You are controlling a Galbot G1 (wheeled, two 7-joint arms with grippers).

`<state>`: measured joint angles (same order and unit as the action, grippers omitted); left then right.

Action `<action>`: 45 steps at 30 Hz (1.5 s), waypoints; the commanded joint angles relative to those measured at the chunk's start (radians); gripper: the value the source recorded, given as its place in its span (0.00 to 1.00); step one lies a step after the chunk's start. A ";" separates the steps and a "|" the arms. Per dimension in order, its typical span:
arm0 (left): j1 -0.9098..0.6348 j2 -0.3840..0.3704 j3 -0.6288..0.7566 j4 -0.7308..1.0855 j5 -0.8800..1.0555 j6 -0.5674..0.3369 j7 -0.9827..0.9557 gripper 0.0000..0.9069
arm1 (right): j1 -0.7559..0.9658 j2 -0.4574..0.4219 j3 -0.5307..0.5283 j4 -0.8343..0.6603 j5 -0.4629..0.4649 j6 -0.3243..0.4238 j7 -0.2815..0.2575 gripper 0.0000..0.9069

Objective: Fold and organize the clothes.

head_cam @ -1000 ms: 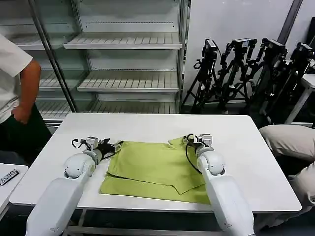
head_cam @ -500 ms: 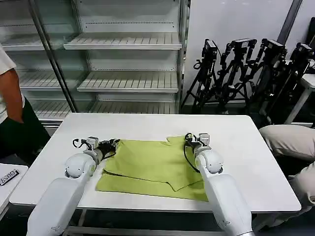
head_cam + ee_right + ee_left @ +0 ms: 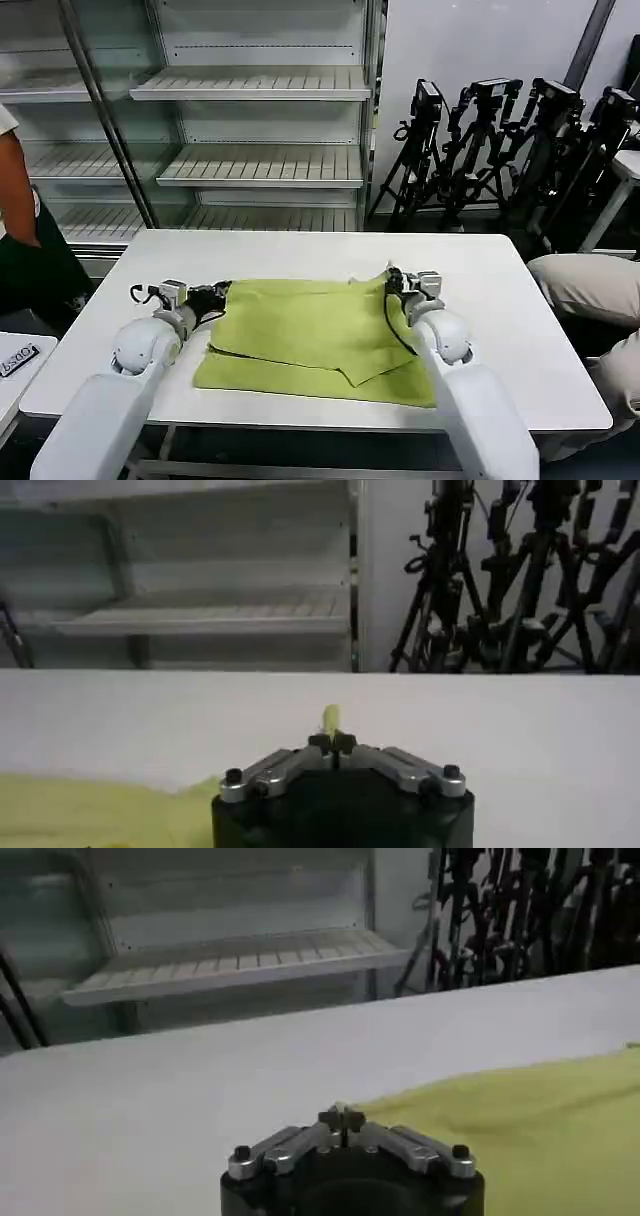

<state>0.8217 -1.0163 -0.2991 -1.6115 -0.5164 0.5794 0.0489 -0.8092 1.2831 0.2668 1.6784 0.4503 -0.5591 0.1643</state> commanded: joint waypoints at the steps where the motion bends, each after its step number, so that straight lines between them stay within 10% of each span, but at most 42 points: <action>1: 0.262 0.010 -0.168 -0.267 -0.003 -0.002 -0.014 0.02 | -0.308 -0.069 0.023 0.342 0.031 0.006 0.010 0.00; 40: 0.395 0.006 -0.166 -0.377 0.089 -0.001 -0.023 0.03 | -0.513 -0.058 0.066 0.464 -0.167 0.032 -0.008 0.00; 41: 0.400 0.008 -0.156 -0.380 0.097 -0.001 -0.044 0.86 | -0.515 -0.056 0.064 0.460 -0.179 0.028 -0.010 0.38; 42: 0.407 0.008 -0.151 -0.381 0.102 -0.001 -0.056 1.00 | -0.517 -0.055 0.063 0.457 -0.187 0.024 -0.017 1.00; 45: 0.421 0.004 -0.147 -0.389 0.108 -0.002 -0.070 1.00 | -0.521 -0.052 0.063 0.463 -0.186 0.027 -0.020 1.00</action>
<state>1.2133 -1.0110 -0.4593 -1.9859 -0.4284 0.5780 0.0193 -1.3093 1.2305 0.3294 2.1263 0.2933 -0.5267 0.1529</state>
